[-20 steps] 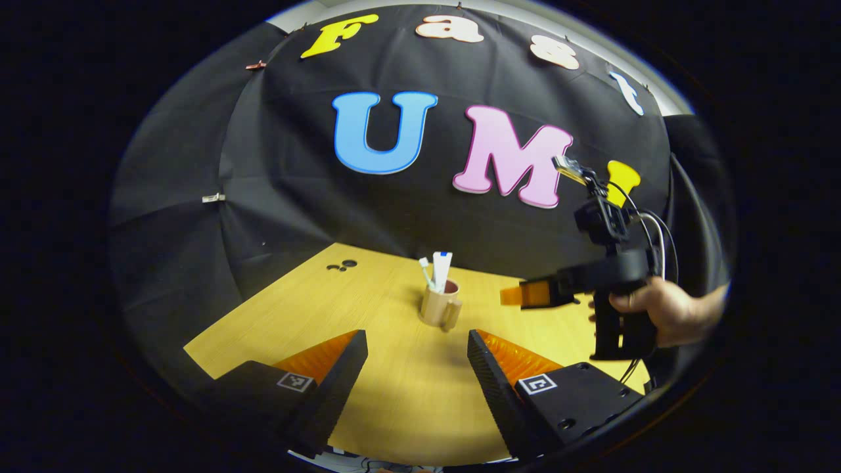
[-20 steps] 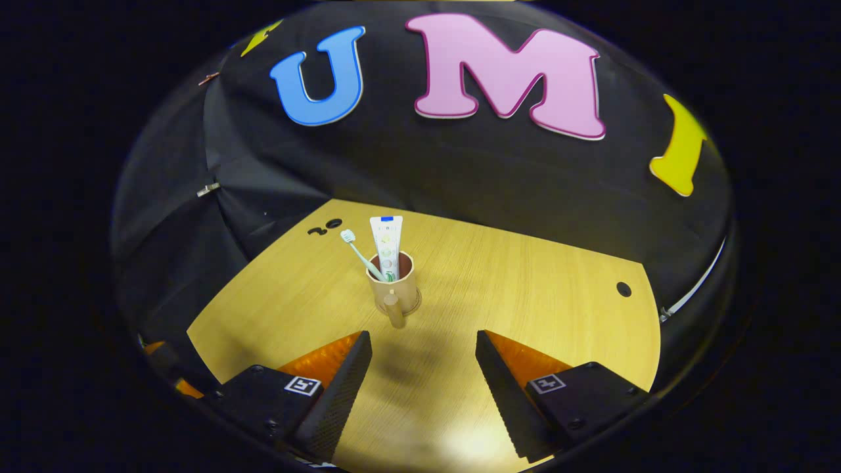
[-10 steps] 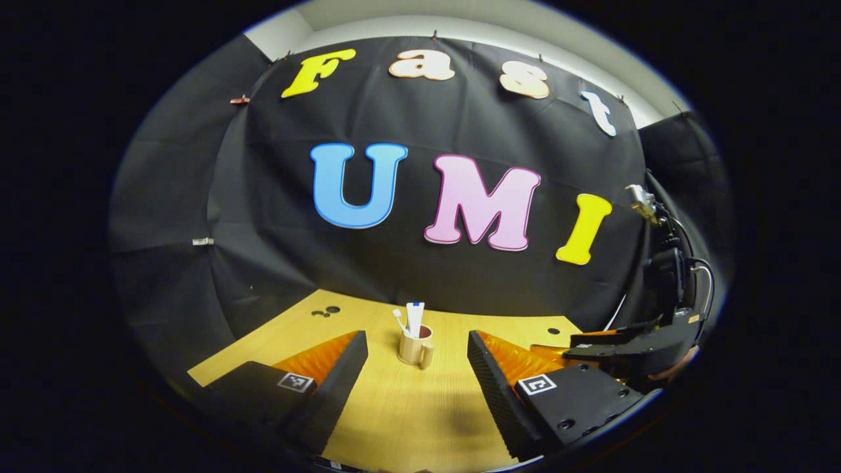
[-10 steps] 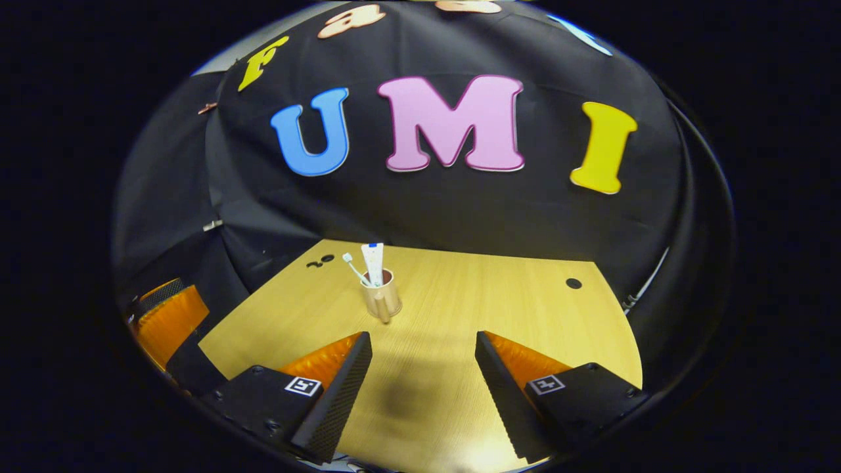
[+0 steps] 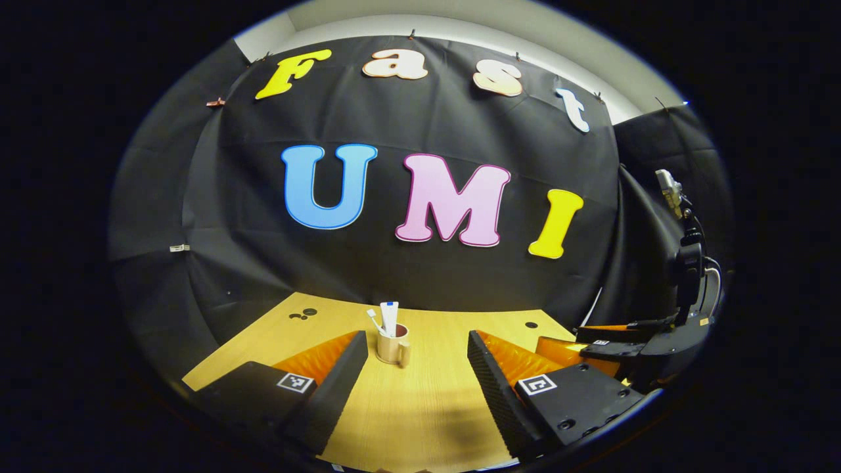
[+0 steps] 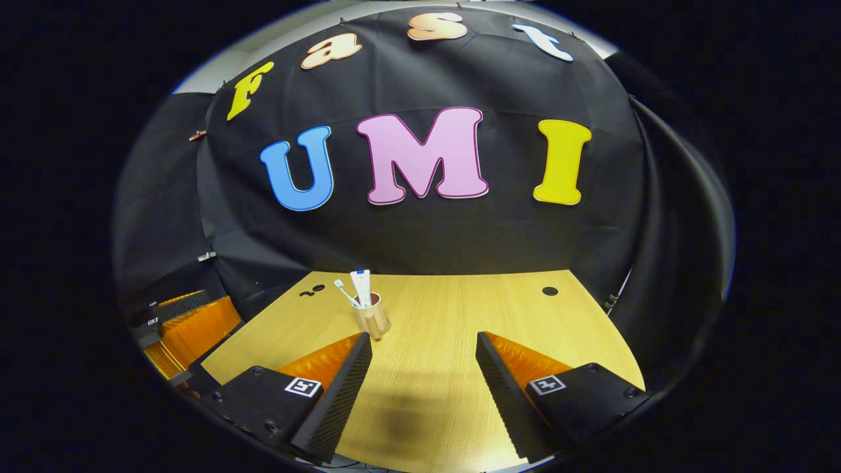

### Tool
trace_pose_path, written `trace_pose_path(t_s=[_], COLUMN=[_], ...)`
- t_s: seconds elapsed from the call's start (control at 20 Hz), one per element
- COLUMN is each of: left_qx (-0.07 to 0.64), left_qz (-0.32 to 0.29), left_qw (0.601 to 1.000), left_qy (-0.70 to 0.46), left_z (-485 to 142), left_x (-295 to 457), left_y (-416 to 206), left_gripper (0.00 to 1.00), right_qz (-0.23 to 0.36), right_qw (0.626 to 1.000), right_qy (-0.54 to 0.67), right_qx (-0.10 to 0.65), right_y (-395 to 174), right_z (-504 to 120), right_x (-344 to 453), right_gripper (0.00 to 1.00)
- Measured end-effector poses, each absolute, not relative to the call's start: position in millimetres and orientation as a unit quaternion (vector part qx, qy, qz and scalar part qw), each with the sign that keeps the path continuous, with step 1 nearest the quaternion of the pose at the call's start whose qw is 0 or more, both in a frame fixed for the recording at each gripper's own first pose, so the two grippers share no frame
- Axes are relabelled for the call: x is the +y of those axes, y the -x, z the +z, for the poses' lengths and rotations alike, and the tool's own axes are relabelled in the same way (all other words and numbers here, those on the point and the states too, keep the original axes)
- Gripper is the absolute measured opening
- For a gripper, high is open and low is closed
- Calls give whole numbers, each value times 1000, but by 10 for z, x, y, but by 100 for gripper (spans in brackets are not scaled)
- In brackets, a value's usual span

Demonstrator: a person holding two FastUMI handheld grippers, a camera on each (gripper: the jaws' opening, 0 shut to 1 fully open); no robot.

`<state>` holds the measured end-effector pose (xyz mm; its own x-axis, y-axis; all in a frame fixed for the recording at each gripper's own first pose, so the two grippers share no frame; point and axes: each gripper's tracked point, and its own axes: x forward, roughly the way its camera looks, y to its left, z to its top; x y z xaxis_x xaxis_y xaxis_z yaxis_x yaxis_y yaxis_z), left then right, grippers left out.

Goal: Put the toothbrush and toothpaste on the desktop into the cup, then pick up the cup and place it on the coaster on the desktop.

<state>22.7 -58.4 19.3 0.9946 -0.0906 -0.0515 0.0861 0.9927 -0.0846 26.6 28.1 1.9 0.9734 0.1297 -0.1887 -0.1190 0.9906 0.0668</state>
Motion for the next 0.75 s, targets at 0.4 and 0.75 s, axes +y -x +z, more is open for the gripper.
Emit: trace_pose_path(t_s=[0.4,0.75], left_qx=[34,44], left_qz=[-55,-56], left_qw=[997,997], left_qy=[34,41], left_z=[159,98], left_x=[-713,-800], left_y=[-273,-253], left_gripper=[98,98], right_qz=[47,35], right_qw=[993,993], right_qy=[-38,-50], right_qx=[101,105], right_y=[-287,-264], right_z=[-34,-77], right_x=[122,-32], right_gripper=[98,98])
